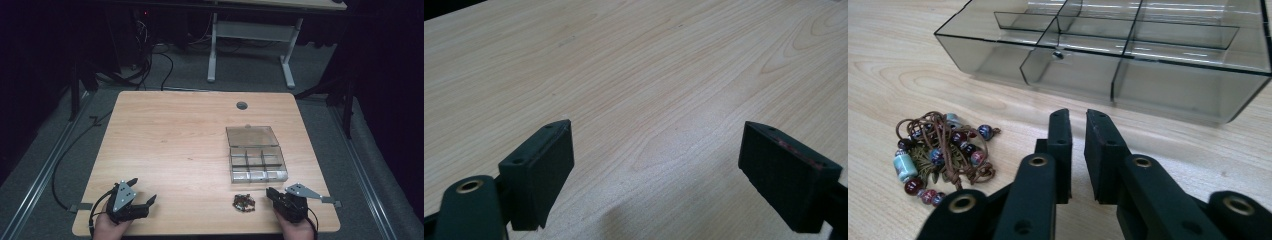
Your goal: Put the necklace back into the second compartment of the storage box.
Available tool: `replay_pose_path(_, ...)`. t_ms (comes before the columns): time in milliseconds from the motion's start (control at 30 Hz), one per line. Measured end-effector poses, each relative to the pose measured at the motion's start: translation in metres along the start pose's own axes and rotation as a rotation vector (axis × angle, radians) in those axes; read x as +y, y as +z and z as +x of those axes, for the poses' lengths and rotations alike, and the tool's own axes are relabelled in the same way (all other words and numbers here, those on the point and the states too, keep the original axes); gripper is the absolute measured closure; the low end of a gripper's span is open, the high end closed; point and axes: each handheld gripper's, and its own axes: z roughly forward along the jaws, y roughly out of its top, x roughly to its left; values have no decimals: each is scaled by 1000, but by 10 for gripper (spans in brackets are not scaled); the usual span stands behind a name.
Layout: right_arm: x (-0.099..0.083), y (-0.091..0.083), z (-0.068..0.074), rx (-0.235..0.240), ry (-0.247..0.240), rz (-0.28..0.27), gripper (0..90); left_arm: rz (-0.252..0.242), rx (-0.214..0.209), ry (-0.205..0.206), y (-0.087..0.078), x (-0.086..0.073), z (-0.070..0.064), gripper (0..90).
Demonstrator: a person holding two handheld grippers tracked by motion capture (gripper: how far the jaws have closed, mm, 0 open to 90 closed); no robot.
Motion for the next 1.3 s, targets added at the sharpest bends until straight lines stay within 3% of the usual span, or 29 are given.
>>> replay_pose_path(200,2,0,7,11,-26,4,900,6,-4,20,1,1,-2,151)
replay_pose_path(267,5,-2,14,29,-39,-4,900,8,-4,29,1,1,-3,151)
replay_pose_path(300,8,-3,24,62,-53,-10,900,6,-4,29,1,1,-3,151)
replay_pose_path(367,10,-3,27,73,-61,-14,900,5,-3,28,1,1,-3,151)
replay_pose_path(433,12,1,44,120,-93,-7,900,-3,0,19,0,0,-2,151)
replay_pose_path(467,12,1,44,120,-93,-7,900,-3,0,19,0,0,-2,151)
replay_pose_path(533,10,10,57,154,-132,30,900,-2,1,19,0,0,-2,151)
replay_pose_path(733,8,25,69,170,-164,92,900,2,2,22,0,0,-3,151)
replay_pose_path(867,7,32,70,173,-167,116,900,0,0,23,0,0,-3,151)
replay_pose_path(1033,7,30,68,123,-158,115,900,3,-1,27,0,0,-3,151)
replay_pose_path(1067,7,27,62,90,-142,113,900,0,1,23,0,0,-3,151)
replay_pose_path(1200,5,23,52,60,-114,106,900,1,1,22,0,0,-3,151)
replay_pose_path(1300,2,17,36,41,-60,92,900,5,1,25,0,0,-3,151)
